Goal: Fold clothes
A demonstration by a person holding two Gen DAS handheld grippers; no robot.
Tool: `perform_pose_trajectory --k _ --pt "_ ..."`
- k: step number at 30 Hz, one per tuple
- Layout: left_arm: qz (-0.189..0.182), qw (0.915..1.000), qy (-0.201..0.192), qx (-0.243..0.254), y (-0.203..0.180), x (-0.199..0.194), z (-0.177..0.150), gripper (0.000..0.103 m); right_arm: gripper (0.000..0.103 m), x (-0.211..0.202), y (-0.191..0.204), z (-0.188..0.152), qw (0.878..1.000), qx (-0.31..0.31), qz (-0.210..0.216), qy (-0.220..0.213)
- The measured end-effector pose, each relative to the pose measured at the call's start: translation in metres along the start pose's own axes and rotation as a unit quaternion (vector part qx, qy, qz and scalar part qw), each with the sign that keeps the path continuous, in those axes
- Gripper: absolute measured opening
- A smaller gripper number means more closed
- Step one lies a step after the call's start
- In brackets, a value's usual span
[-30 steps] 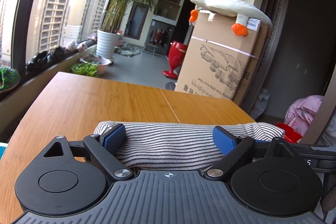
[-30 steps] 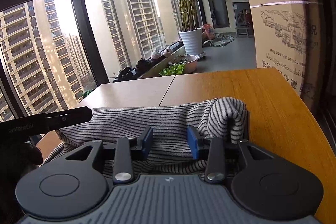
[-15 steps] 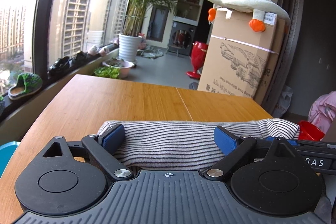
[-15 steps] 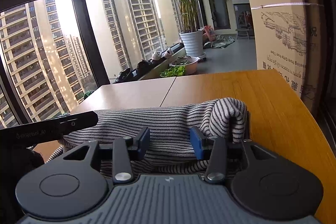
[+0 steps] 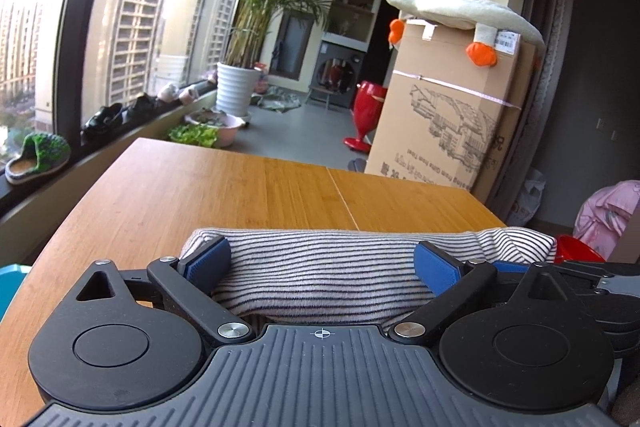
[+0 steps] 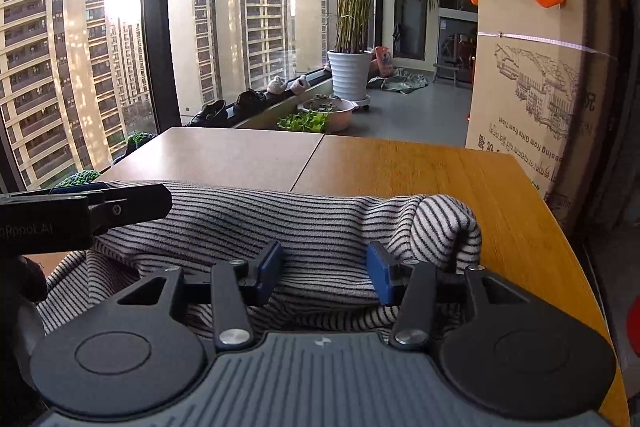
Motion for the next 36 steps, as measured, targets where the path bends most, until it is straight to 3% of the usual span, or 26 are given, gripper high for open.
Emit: perform_pose_trajectory --k 21,26,29,36 --pt "0.003 1.0000 0.004 0.009 -0.011 0.004 0.001 0.103 0.053 -0.002 -0.008 0.003 1.000 0.019 0.018 -0.009" --pt "0.001 1.0000 0.004 0.006 -0.010 0.005 0.001 0.103 0.050 -0.013 -0.026 0.011 0.990 0.126 0.058 -0.017" --pt "0.003 1.0000 0.004 0.007 -0.009 0.005 0.000 0.103 0.050 -0.024 -0.037 0.019 0.990 0.129 0.041 -0.043" --pt "0.001 1.0000 0.004 0.006 -0.009 0.006 0.001 0.103 0.052 -0.008 -0.036 0.003 0.993 0.112 0.009 -0.020"
Point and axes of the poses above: each gripper's, at about its wrist camera, not at the fingertips, and x roughly the way its jaws point, y to its left, z to its top, the point moved 8 cm from there along x, roughly the way its jaws point, and after that the axes turned 7 degrees about y, right-handed, at the moved point
